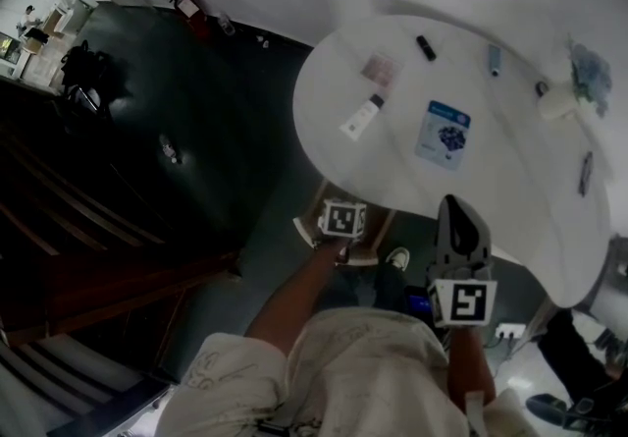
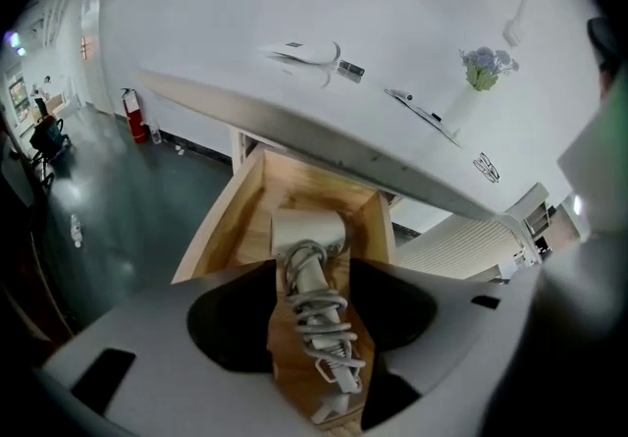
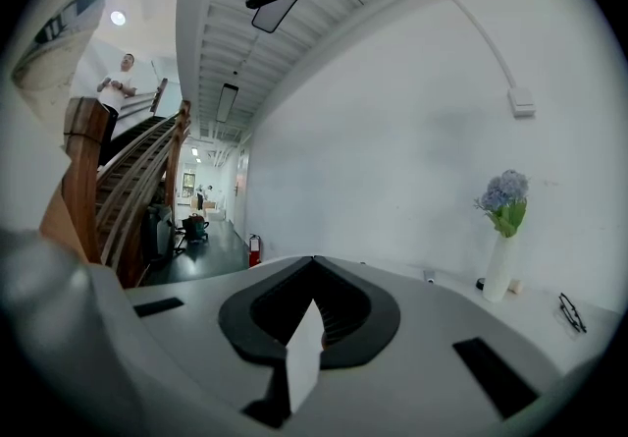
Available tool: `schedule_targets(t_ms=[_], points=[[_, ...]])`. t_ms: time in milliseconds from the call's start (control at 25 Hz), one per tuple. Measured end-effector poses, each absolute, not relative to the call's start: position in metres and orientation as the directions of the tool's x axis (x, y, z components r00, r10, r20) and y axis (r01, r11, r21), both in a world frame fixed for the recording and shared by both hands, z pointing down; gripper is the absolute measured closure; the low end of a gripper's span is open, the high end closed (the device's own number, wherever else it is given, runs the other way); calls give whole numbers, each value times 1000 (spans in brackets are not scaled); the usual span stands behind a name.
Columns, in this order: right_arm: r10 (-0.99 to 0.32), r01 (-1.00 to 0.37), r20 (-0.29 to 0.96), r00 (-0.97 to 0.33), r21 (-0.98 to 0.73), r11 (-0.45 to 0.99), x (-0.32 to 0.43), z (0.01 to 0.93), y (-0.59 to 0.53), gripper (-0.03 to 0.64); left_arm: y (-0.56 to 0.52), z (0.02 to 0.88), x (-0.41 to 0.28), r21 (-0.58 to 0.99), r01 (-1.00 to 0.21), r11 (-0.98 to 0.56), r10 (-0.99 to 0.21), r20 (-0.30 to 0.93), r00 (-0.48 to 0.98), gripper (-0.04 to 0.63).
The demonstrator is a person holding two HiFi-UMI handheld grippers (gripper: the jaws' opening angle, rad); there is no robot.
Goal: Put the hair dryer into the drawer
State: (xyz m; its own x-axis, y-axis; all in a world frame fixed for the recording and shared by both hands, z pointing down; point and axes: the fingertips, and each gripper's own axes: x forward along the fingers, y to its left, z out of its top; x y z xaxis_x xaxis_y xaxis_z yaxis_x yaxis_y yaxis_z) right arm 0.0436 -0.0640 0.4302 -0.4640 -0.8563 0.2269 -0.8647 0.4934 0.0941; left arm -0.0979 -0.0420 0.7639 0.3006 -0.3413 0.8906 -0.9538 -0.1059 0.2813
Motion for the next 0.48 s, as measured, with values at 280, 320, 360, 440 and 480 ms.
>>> schedule_targets(t_ms=[280, 320, 360, 440, 480], points=[[-862, -870, 210, -461, 82, 485, 45, 426, -65, 612, -37, 731, -98, 260, -956, -133, -400, 869, 292, 351], [-862, -870, 208, -462, 82, 486, 45, 426, -65, 612, -37, 725, -97, 258, -957, -132, -413, 863, 290, 351], [-862, -870, 204, -463, 83, 487, 45, 425, -65, 612, -37, 718, -96, 262, -956, -135, -428, 854, 295, 351], [-865, -871, 195, -463, 82, 485, 46, 423, -67, 612, -38, 702, -91, 267, -951, -154, -457, 835, 308, 351], [-867, -873, 191, -461, 80, 482, 47, 421, -68, 612, -38, 693, -90, 263, -951, -165, -474, 824, 310, 351]])
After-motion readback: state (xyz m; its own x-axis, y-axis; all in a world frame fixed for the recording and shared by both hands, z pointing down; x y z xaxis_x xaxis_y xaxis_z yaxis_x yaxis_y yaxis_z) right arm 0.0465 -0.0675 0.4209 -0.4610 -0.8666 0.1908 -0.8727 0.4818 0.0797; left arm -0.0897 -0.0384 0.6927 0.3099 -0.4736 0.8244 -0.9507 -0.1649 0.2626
